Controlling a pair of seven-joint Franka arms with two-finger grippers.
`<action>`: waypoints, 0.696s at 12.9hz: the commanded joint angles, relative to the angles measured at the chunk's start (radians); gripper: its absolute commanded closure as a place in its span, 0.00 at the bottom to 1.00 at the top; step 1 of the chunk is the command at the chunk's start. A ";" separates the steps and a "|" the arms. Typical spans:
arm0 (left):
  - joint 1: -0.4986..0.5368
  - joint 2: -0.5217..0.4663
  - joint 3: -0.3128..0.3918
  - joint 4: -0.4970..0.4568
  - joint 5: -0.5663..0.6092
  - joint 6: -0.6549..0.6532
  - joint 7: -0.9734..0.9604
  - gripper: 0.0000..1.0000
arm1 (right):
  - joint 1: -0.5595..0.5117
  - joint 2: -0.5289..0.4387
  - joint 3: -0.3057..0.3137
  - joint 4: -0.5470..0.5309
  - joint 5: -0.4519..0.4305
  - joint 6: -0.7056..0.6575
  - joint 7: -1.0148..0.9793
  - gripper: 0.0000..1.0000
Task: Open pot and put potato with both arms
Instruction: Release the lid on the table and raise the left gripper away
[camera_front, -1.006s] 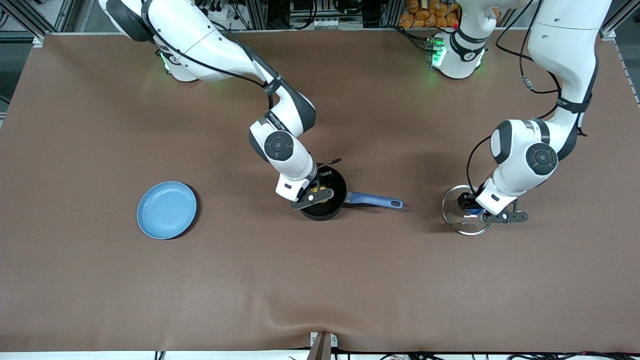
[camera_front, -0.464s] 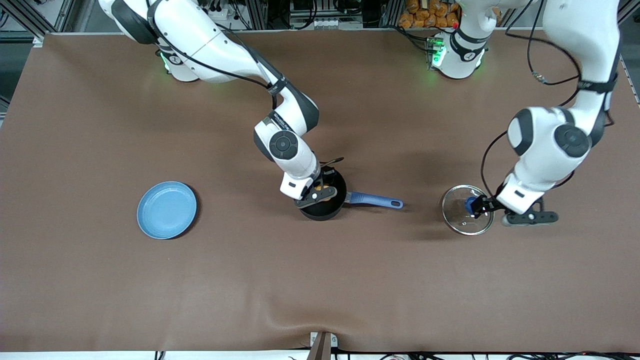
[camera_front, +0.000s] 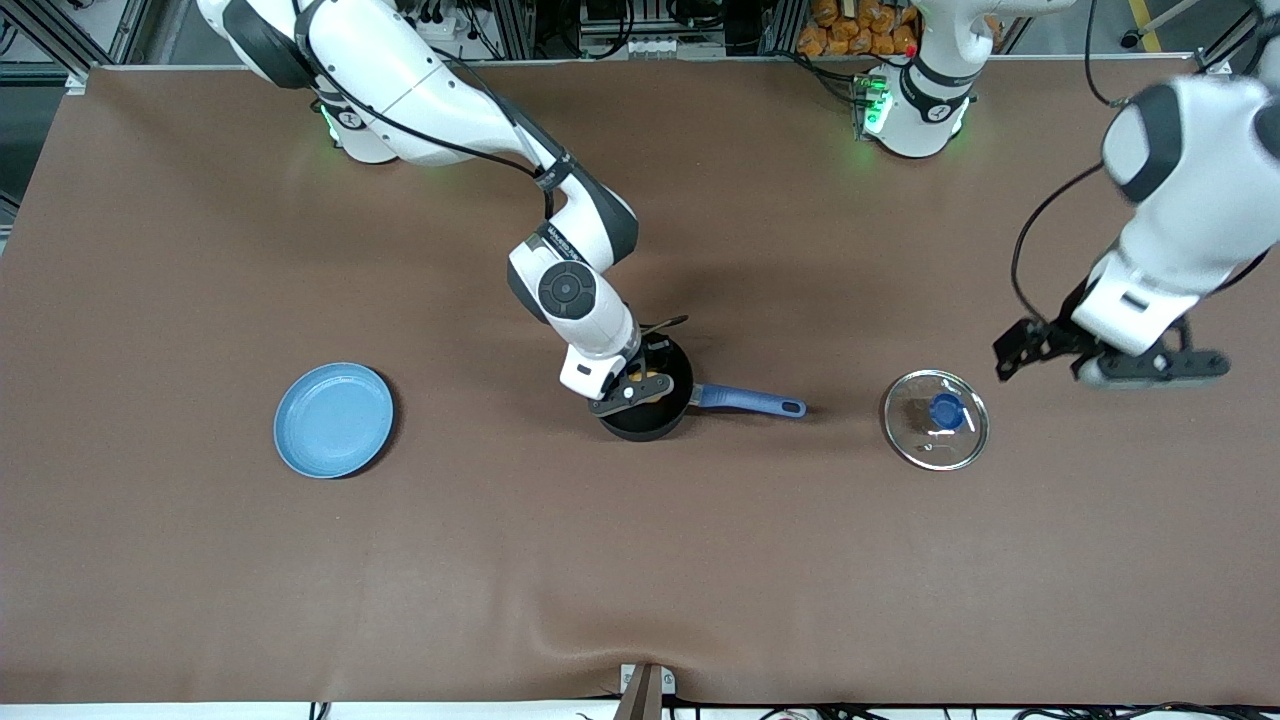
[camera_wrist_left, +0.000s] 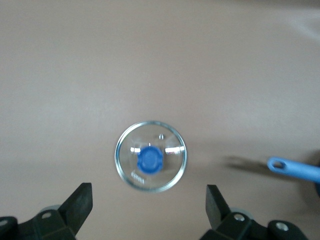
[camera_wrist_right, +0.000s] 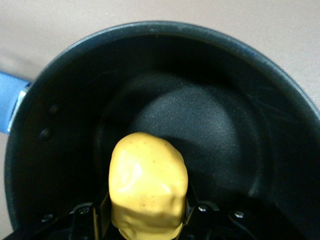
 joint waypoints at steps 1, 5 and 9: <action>0.002 -0.020 -0.007 0.156 -0.011 -0.254 -0.018 0.00 | 0.011 0.013 -0.005 0.009 -0.015 0.010 0.030 0.36; 0.005 -0.014 -0.007 0.315 -0.008 -0.403 -0.016 0.00 | -0.004 -0.007 -0.005 0.043 -0.015 -0.008 0.024 0.00; 0.008 0.038 0.000 0.411 -0.025 -0.483 -0.019 0.00 | -0.035 -0.110 -0.006 0.048 -0.020 -0.117 0.009 0.00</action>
